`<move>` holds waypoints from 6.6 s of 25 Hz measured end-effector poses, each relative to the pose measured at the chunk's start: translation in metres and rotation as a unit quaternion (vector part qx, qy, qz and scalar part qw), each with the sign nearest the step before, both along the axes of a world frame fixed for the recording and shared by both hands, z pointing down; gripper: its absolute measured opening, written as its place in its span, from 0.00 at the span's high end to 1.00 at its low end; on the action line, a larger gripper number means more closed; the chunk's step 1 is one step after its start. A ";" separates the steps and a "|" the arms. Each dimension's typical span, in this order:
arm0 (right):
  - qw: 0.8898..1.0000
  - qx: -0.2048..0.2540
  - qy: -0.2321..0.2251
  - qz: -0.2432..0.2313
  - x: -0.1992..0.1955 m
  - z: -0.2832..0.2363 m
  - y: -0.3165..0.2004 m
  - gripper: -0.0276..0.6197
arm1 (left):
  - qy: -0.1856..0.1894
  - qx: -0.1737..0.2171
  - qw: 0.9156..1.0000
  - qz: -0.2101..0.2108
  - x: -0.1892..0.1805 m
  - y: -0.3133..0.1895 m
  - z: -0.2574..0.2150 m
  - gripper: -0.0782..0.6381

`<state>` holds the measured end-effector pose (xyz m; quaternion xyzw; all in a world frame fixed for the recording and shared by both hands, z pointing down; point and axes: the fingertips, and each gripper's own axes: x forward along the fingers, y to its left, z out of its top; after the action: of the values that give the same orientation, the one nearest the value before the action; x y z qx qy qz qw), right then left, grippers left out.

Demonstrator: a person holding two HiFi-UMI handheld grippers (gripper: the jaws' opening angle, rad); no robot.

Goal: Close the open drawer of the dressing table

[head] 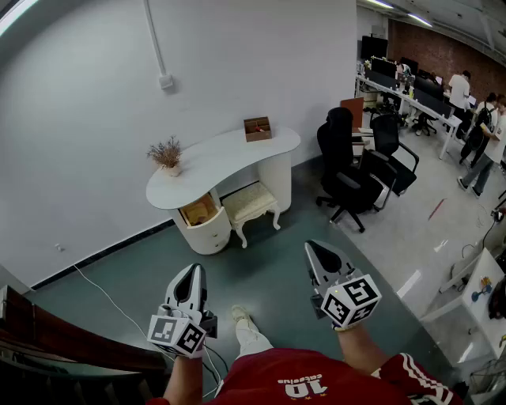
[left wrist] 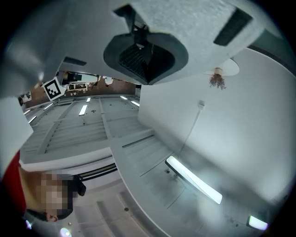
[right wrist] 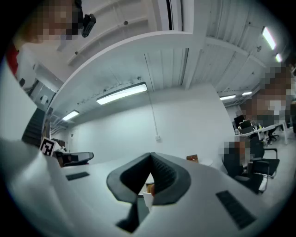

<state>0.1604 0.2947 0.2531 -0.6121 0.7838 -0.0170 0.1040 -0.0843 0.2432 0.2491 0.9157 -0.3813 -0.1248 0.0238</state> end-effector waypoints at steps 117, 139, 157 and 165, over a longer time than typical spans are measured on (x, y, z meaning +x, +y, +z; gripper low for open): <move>0.970 -0.233 0.018 -0.061 -0.070 0.210 -0.545 0.95 | -0.162 -0.448 0.871 -0.120 0.007 -0.536 0.602 0.53; 0.967 -0.249 0.011 -0.049 -0.086 0.237 -0.550 0.95 | -0.188 -0.488 0.846 -0.106 0.008 -0.548 0.628 0.75; 0.967 -0.250 0.029 -0.044 -0.091 0.300 -0.582 0.95 | -0.212 -0.474 0.850 -0.087 0.009 -0.554 0.627 0.75; 0.965 -0.246 0.036 -0.081 -0.096 0.312 -0.616 0.95 | -0.215 -0.452 0.860 -0.097 0.006 -0.571 0.624 0.76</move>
<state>0.0645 -0.3208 0.5652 -0.5536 0.8055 -0.1957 -0.0795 -0.0787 -0.3280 0.8732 0.7666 -0.4786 0.2592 0.3407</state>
